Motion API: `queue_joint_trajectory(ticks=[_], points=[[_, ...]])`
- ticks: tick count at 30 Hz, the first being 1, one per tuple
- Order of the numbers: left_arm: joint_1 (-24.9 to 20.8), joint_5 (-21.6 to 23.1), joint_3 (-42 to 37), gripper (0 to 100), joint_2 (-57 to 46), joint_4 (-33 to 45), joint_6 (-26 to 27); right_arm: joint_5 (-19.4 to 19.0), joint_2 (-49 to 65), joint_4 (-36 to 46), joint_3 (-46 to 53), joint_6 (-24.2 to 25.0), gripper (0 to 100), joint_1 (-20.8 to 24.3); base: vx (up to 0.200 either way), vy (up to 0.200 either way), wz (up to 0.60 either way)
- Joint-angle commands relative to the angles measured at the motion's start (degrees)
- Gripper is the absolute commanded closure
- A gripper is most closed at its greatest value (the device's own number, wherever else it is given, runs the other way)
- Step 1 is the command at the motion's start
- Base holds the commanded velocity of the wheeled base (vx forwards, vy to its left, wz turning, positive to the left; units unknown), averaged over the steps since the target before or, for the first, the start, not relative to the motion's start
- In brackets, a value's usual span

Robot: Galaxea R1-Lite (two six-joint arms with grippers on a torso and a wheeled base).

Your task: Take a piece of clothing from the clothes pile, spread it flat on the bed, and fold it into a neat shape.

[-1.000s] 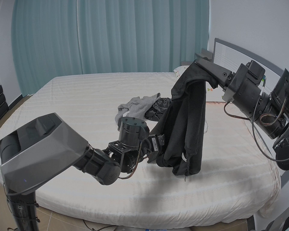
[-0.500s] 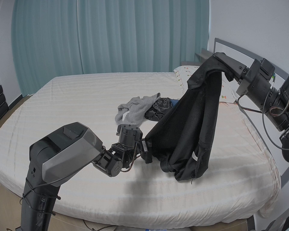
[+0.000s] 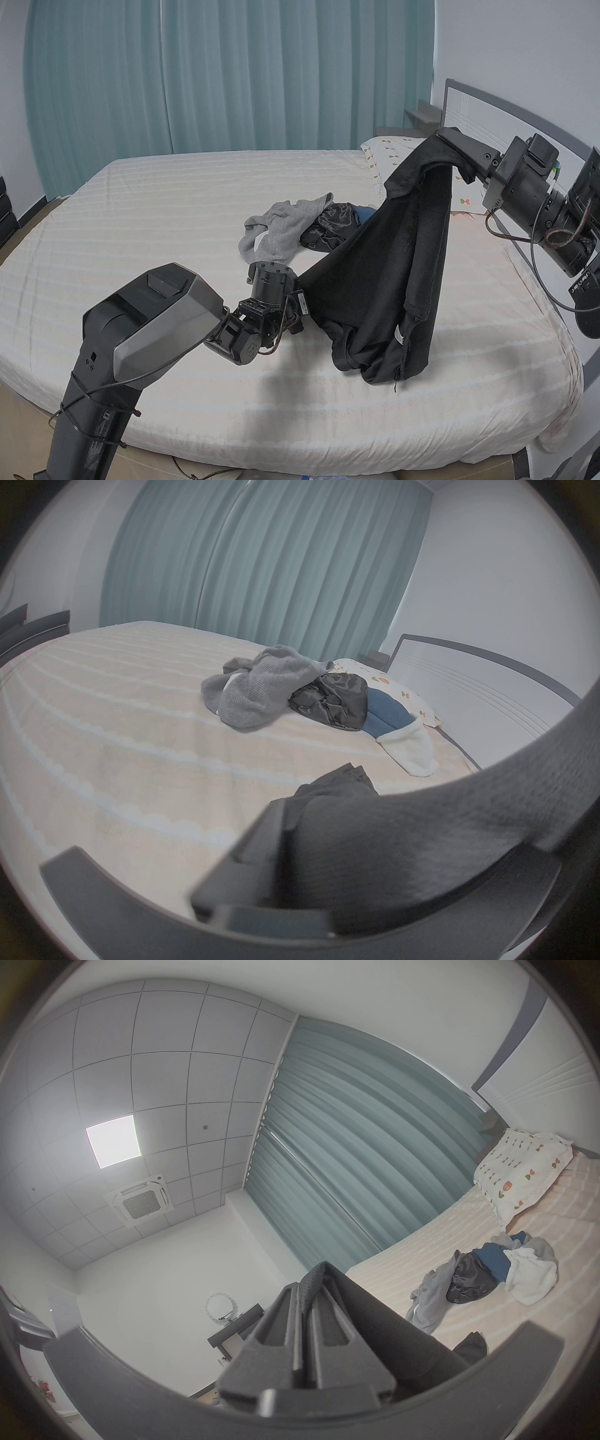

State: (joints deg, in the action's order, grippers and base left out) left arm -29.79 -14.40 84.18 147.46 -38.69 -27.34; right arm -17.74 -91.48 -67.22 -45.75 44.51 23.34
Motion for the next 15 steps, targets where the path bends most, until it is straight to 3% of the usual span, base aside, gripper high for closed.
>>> queue_joint_trajectory(ticks=[1,8,15], points=[[1.1,-0.1,-3.5,100,-4.1,-0.2,-0.8,0.0,-2.4,-0.1,0.8,0.0,100,-0.6,0.000,0.000,0.00],[1.7,0.7,-13.2,100,-15.9,0.5,-7.7,0.0,-6.9,-1.2,2.2,0.1,100,-2.1,0.000,0.000,0.00],[1.6,5.5,-23.4,100,-31.5,3.0,-14.6,0.6,-15.4,-1.9,2.0,0.0,100,-2.1,0.000,0.000,0.00]])
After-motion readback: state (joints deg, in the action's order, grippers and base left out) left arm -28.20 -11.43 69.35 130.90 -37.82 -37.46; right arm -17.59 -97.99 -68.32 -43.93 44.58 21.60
